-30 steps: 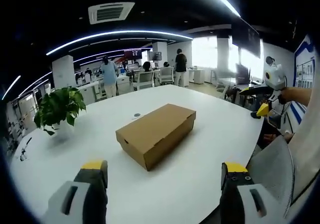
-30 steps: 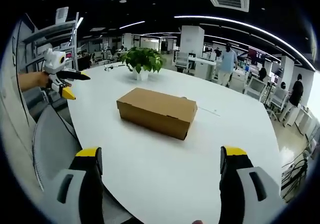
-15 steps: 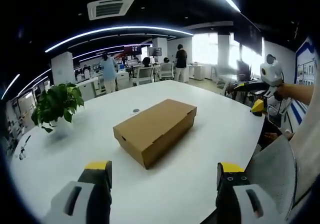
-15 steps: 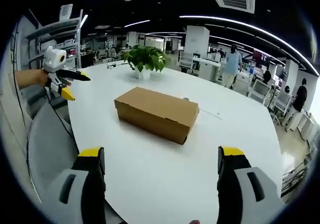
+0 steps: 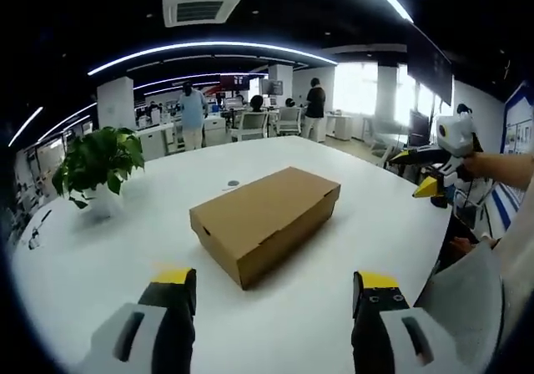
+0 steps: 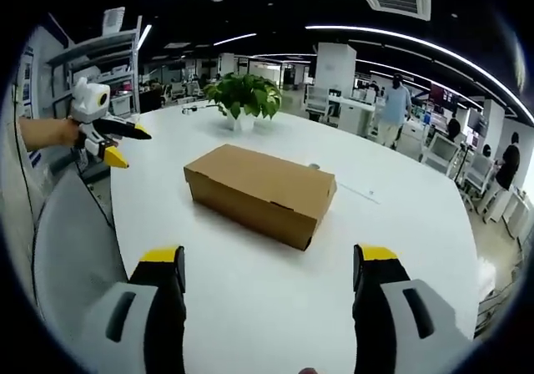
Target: Operate the shoe box by opening the lid, removing the specified soft item, and placing it in the target area until the item is outside and the box remains undamaged.
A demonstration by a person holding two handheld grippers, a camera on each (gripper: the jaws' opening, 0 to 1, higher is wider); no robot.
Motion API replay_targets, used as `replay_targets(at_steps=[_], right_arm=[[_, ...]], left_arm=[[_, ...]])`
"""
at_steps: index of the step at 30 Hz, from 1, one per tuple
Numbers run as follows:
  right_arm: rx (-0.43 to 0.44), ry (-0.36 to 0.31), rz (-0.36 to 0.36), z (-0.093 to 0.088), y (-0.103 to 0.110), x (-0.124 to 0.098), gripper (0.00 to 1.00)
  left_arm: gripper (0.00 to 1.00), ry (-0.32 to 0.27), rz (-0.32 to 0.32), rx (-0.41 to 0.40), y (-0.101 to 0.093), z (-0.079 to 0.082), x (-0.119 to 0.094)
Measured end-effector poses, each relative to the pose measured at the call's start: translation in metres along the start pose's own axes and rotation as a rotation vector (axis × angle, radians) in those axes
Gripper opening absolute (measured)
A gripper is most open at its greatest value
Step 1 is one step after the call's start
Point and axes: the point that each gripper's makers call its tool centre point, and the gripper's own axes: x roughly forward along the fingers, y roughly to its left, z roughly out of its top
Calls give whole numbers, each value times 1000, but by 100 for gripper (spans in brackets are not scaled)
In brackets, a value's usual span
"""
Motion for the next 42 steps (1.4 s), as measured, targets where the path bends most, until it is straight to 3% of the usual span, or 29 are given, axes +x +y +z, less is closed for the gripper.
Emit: replay_targets(at_steps=[7,22,42], right_arm=[[-31,29,23,-6,-11,16,74],[-68,79,75,-19,-23,55,66],[-97,112,115,-16,-44,105,59]], left_arm=[[75,16,-7,-10,-1,-5,17],[66,51,28,-44,20,-16,49],[61,77,93,-67,37,-16,95]])
